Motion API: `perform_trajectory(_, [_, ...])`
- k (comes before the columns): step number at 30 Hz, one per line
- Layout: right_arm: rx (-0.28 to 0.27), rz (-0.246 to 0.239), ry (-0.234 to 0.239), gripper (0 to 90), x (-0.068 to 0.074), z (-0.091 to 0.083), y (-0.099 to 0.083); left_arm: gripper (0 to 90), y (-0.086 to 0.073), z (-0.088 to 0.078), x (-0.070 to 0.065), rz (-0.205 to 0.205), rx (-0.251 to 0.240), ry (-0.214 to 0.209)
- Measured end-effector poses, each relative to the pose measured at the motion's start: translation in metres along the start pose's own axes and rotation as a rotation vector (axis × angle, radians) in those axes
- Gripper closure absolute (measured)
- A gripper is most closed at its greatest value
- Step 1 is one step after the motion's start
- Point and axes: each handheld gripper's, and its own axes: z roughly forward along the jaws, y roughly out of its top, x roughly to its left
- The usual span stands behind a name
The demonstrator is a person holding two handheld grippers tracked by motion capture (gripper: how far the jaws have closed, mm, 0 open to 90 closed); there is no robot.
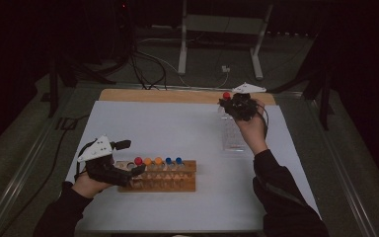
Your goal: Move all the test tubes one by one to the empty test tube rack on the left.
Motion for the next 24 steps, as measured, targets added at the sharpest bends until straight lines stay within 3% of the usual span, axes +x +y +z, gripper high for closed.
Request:
perform_trajectory(12, [-0.002, -0.078, 0.161, 74.5, 0.04, -0.016, -0.007, 3.6, 0.015, 0.013, 0.004, -0.002, 0.021, -0.043])
perform_trajectory(24, [-0.016, -0.139, 0.27, 74.5, 0.075, -0.025, -0.009, 4.5, 0.034, 0.028, 0.006, 0.023, 0.037, -0.067])
